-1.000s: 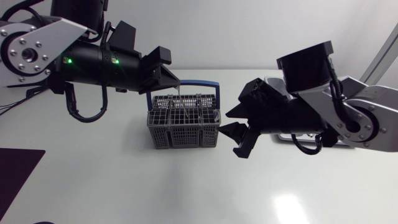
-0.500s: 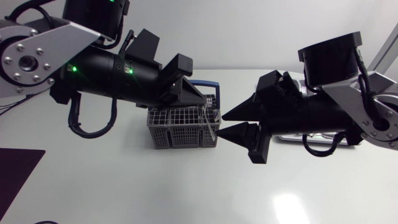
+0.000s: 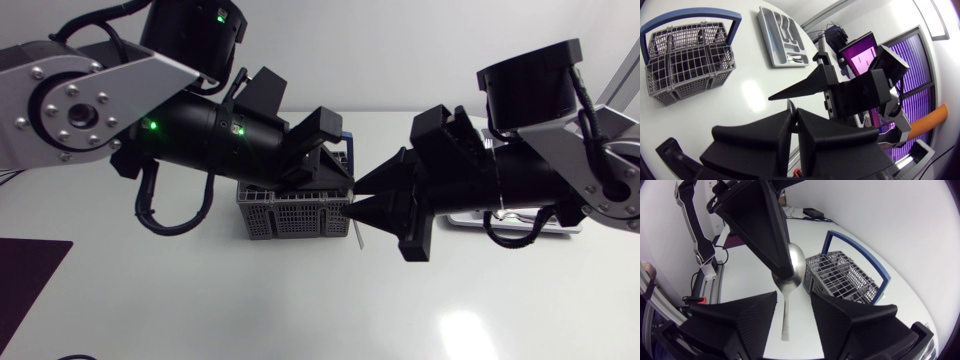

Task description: Unload the cutlery basket into the drawer organizer.

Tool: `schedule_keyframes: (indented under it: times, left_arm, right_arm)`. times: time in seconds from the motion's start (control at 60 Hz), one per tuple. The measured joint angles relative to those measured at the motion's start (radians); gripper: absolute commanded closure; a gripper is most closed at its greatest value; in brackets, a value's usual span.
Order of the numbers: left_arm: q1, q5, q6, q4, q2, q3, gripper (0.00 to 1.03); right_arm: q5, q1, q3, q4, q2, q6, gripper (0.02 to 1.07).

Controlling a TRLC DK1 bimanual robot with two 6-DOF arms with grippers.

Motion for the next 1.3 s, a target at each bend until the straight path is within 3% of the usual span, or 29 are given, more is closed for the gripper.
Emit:
schedule_keyframes:
  times: [0.267, 0.45, 0.617, 0.683, 0.75, 0.783, 0.8, 0.817, 0.85, 1.0, 1.3]
  left_arm:
    - [0.0, 0.0, 0.0, -0.001, 0.004, 0.017, 0.95]
    - [0.0, 0.0, 0.0, 0.0, 0.008, 0.019, 0.95]
    - [0.0, 0.001, -0.005, -0.006, 0.009, 0.021, 0.95]
    - [0.0, 0.003, -0.017, -0.015, 0.009, 0.021, 0.81]
    - [0.0, 0.003, -0.023, -0.017, 0.009, 0.023, 0.56]
    - [0.0, 0.003, -0.023, -0.016, 0.009, 0.027, 0.34]
    - [0.0, 0.003, -0.024, -0.017, 0.009, 0.03, 0.31]
    - [0.0, 0.003, -0.026, -0.016, 0.009, 0.033, 0.2]
    - [0.001, 0.003, -0.026, -0.016, 0.009, 0.041, 0.13]
    - [0.029, 0.003, -0.045, -0.014, 0.009, 0.095, 0.08]
    - [0.171, 0.003, -0.159, -0.045, 0.072, 0.246, 0.06]
  right_arm:
    - [-0.007, 0.0, 0.0, 0.0, 0.011, 0.004, 0.8]
    - [-0.018, 0.006, 0.0, 0.0, 0.013, 0.003, 1.01]
    - [-0.021, 0.014, 0.0, -0.005, 0.015, 0.003, 1.02]
    - [-0.021, 0.019, 0.0, -0.017, 0.023, 0.003, 1.02]
    - [-0.021, 0.02, 0.0, -0.029, 0.03, 0.003, 1.02]
    - [-0.021, 0.022, 0.0, -0.04, 0.032, 0.003, 1.02]
    - [-0.021, 0.023, 0.0, -0.047, 0.034, 0.002, 1.02]
    - [-0.021, 0.023, 0.0, -0.048, 0.035, 0.002, 1.02]
    - [-0.021, 0.024, 0.0, -0.053, 0.037, 0.0, 1.02]
    - [-0.021, 0.025, 0.0, -0.078, 0.038, -0.008, 1.02]
    - [-0.035, -0.085, 0.0, -0.183, 0.038, -0.122, 1.02]
